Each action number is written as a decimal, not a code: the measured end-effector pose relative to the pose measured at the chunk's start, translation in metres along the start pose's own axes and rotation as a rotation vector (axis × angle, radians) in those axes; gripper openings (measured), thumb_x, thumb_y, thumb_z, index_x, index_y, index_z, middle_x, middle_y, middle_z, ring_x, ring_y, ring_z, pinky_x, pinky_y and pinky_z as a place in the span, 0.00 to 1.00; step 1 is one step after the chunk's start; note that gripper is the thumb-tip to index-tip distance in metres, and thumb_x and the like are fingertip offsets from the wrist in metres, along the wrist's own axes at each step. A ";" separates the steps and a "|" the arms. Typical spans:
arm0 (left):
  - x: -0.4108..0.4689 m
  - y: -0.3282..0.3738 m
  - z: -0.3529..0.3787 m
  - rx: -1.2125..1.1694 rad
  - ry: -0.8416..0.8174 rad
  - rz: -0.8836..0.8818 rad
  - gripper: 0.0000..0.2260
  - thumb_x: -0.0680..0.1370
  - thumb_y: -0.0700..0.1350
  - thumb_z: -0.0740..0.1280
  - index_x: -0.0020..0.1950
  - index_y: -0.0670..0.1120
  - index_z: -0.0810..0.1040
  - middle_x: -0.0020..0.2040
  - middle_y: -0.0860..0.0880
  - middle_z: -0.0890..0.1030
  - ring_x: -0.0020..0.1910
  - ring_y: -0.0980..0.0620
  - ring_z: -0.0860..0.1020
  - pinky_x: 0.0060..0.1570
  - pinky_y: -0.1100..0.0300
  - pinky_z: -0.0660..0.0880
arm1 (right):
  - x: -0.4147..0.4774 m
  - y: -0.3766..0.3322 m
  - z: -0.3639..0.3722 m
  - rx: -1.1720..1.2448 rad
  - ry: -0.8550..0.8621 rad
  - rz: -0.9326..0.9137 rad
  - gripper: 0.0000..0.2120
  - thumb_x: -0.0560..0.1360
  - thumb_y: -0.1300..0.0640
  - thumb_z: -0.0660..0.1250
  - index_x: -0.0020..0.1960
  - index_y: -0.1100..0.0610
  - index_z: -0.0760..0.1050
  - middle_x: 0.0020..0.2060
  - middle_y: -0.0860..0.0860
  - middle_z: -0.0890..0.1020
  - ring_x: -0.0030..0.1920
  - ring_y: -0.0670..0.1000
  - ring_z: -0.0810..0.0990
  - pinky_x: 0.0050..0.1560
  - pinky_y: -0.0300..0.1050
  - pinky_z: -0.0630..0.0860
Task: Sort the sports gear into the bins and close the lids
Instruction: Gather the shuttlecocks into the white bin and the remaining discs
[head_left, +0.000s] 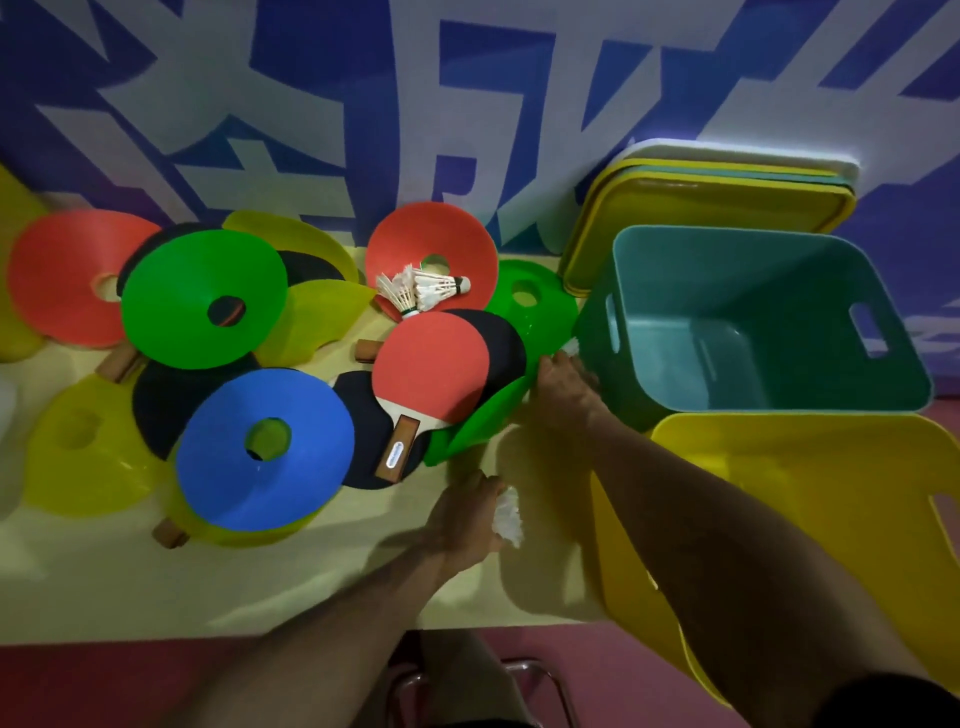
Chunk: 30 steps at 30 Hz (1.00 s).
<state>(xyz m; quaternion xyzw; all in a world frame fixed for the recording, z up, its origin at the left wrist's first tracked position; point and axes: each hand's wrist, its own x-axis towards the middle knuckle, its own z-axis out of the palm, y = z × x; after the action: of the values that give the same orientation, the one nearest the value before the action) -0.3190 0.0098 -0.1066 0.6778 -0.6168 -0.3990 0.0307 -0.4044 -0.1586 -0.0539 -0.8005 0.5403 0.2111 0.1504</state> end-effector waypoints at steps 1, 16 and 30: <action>0.002 0.002 0.002 0.002 0.016 0.004 0.28 0.73 0.48 0.71 0.70 0.48 0.66 0.66 0.46 0.72 0.63 0.47 0.73 0.59 0.56 0.71 | 0.001 0.002 0.001 -0.051 0.005 -0.004 0.24 0.78 0.54 0.63 0.70 0.60 0.62 0.68 0.60 0.66 0.70 0.60 0.63 0.69 0.55 0.63; -0.013 0.013 -0.073 -0.485 0.364 -0.037 0.21 0.68 0.51 0.76 0.59 0.49 0.77 0.50 0.53 0.81 0.48 0.53 0.79 0.46 0.60 0.75 | 0.010 0.005 0.003 -0.469 -0.004 -0.005 0.20 0.80 0.49 0.58 0.68 0.56 0.70 0.70 0.57 0.67 0.69 0.58 0.63 0.67 0.51 0.61; -0.039 -0.006 -0.181 -0.886 0.749 -0.165 0.25 0.68 0.46 0.77 0.58 0.49 0.68 0.55 0.48 0.79 0.50 0.52 0.79 0.50 0.55 0.77 | -0.016 -0.034 -0.095 -0.540 0.273 -0.055 0.18 0.74 0.43 0.63 0.57 0.52 0.77 0.55 0.51 0.80 0.58 0.52 0.76 0.65 0.52 0.60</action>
<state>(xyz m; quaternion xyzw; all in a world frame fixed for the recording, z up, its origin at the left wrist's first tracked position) -0.2064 -0.0368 0.0334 0.7411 -0.2834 -0.3531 0.4958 -0.3617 -0.1782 0.0365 -0.8468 0.4582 0.2334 -0.1361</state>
